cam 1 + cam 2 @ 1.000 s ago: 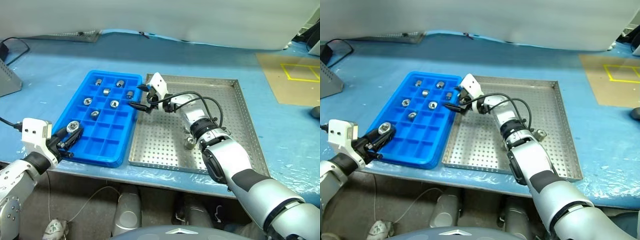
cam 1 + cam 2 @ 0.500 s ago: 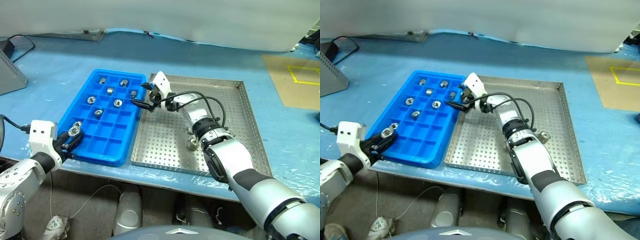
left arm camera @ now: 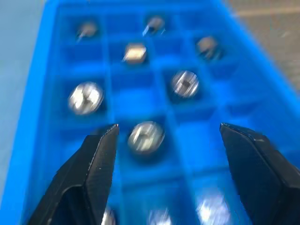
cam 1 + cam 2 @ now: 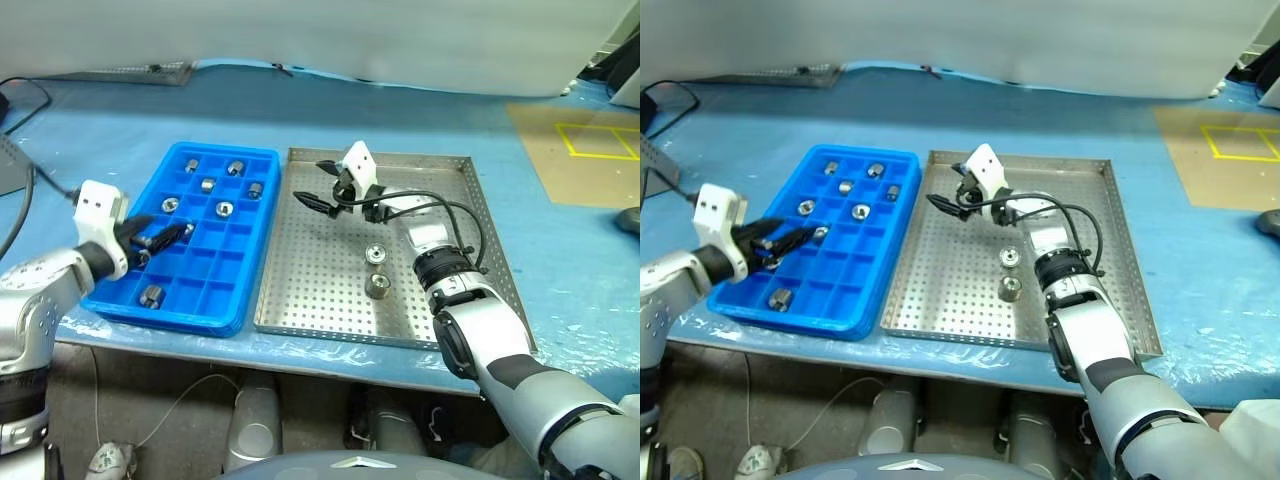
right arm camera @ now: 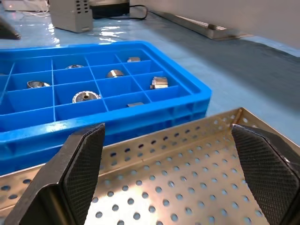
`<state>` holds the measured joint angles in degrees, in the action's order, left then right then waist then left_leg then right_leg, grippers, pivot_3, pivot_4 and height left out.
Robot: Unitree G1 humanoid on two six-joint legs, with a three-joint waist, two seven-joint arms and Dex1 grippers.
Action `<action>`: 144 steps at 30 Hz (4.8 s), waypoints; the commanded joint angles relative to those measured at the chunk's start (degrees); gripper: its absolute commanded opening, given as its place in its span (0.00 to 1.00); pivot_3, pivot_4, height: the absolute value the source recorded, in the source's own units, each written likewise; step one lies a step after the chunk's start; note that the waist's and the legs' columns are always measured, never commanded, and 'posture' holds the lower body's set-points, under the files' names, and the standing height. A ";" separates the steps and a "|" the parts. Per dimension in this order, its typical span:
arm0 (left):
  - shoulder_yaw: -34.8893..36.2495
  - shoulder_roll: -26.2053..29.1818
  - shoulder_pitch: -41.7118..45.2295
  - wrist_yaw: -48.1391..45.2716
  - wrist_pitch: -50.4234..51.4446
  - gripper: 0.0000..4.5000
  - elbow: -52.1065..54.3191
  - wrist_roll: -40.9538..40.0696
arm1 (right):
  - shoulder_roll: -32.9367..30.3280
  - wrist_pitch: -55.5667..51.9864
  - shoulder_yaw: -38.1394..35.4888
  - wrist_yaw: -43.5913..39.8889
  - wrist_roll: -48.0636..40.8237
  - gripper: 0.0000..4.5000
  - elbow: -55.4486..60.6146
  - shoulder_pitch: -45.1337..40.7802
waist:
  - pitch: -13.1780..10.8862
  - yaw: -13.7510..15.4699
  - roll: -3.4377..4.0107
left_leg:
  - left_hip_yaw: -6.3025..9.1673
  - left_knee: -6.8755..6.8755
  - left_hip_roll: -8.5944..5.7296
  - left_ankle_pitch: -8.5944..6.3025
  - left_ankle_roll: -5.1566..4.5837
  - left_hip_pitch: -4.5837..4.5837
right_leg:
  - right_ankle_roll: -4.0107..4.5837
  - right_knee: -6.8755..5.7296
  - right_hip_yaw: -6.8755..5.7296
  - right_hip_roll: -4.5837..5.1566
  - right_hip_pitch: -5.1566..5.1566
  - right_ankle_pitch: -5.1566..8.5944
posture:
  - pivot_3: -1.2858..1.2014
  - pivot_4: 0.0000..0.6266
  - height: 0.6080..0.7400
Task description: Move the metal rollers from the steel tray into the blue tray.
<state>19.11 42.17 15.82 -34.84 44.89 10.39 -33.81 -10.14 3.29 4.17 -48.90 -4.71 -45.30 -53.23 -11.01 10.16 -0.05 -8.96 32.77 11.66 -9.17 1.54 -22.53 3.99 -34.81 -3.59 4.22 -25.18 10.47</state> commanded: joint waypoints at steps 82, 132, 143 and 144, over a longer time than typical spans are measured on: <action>27.02 -9.37 -14.04 27.98 -14.47 0.82 11.79 5.85 | 40.71 -9.97 13.97 -5.91 -6.09 0.40 -9.69 -15.22 | 0.01 3.90 -0.11 | 0.56 -0.47 0.14 0.14 0.29 -0.06 | -0.03 -0.05 -0.57 -0.03 -0.05 0.51 | 0.79 0.24 1.00; -14.74 -17.14 23.39 -21.08 -21.84 0.82 -25.24 2.81 | -12.96 -42.00 4.03 1.27 -13.85 0.92 54.75 18.73 | 0.18 -6.19 -0.31 | 0.31 -0.55 -0.24 0.47 0.95 0.38 | -0.24 0.03 0.06 -0.48 0.31 0.19 | 0.46 0.24 1.00; -16.12 -15.39 23.35 -27.74 -19.27 0.82 -24.19 2.61 | -17.44 -46.63 6.33 1.77 -13.97 0.92 59.36 28.13 | 0.18 -7.42 -0.31 | -0.01 -0.43 0.09 0.47 0.94 0.59 | 0.14 0.10 -0.02 -0.84 0.57 0.38 | 0.46 0.24 1.00; -16.31 -15.00 22.87 -28.14 -18.76 0.82 -23.56 2.63 | -17.61 -46.70 6.92 1.53 -13.89 0.92 59.14 29.03 | 0.18 -7.40 -0.31 | -0.01 -0.42 0.10 0.47 0.94 0.62 | -0.03 0.10 -0.02 -0.84 0.60 0.48 | 0.47 0.24 1.00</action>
<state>2.76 26.17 38.84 -61.70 25.56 -16.32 -30.75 -27.23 -43.24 10.58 -47.10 -18.15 12.17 -24.74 -10.83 2.75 -0.35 -8.97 32.35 11.76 -8.69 2.48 -21.91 3.91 -34.71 -3.61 3.38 -24.58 10.97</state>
